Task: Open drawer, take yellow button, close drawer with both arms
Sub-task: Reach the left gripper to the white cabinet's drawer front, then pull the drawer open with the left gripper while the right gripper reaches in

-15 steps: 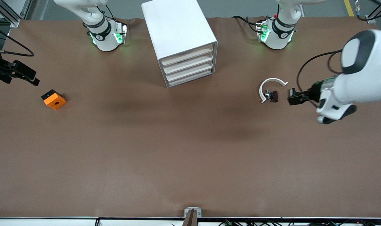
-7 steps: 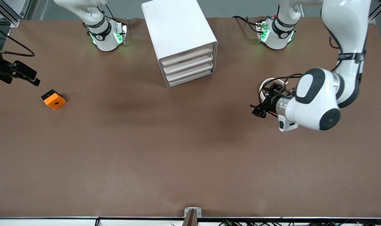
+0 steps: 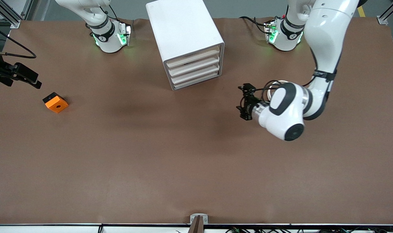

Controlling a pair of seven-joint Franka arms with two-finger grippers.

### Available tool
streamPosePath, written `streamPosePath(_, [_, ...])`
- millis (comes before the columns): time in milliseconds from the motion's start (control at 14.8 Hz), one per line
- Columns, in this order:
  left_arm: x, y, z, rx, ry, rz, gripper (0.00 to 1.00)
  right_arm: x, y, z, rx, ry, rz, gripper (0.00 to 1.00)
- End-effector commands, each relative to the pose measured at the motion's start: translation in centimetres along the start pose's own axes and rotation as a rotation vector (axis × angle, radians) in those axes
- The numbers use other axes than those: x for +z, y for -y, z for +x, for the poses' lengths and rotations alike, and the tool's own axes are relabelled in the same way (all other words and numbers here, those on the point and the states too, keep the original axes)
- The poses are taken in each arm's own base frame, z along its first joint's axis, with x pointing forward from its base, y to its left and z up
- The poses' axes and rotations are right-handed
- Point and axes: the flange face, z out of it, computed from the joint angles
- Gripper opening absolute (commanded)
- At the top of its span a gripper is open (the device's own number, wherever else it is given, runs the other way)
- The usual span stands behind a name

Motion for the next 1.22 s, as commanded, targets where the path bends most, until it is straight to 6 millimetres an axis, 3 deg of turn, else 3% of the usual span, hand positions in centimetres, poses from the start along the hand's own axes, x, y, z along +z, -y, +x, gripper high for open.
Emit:
streamPosePath(0, [2.5, -0.4, -2.2, -0.025, 0.066, 0.091, 1.00, -0.4, 0.0, 0.1, -0.011, -0.003, -0.004, 1.00])
streamPosePath(271, [5.7, 0.6, -5.3, -0.153, 0.127, 0.199, 1.00, -0.4, 0.0, 0.1, -0.011, -0.003, -0.004, 1.00])
streamPosePath(475, [8.4, 2.3, -7.7, -0.201, 0.089, 0.254, 1.00, -0.4, 0.0, 0.1, -0.011, -0.003, -0.004, 1.00])
streamPosePath(746, [12.3, 4.2, -9.4, -0.230, 0.012, 0.337, 0.89, -0.4, 0.1, 0.1, -0.014, -0.003, -0.004, 1.00])
streamPosePath(1085, [17.0, 6.1, -11.1, -0.237, -0.078, 0.384, 0.85, -0.4, 0.4, 0.0, -0.018, -0.002, -0.002, 1.00])
streamPosePath(1153, [17.5, 6.3, -11.3, -0.236, -0.084, 0.390, 0.76, -0.3, 0.5, 0.0, -0.020, -0.001, -0.002, 1.00])
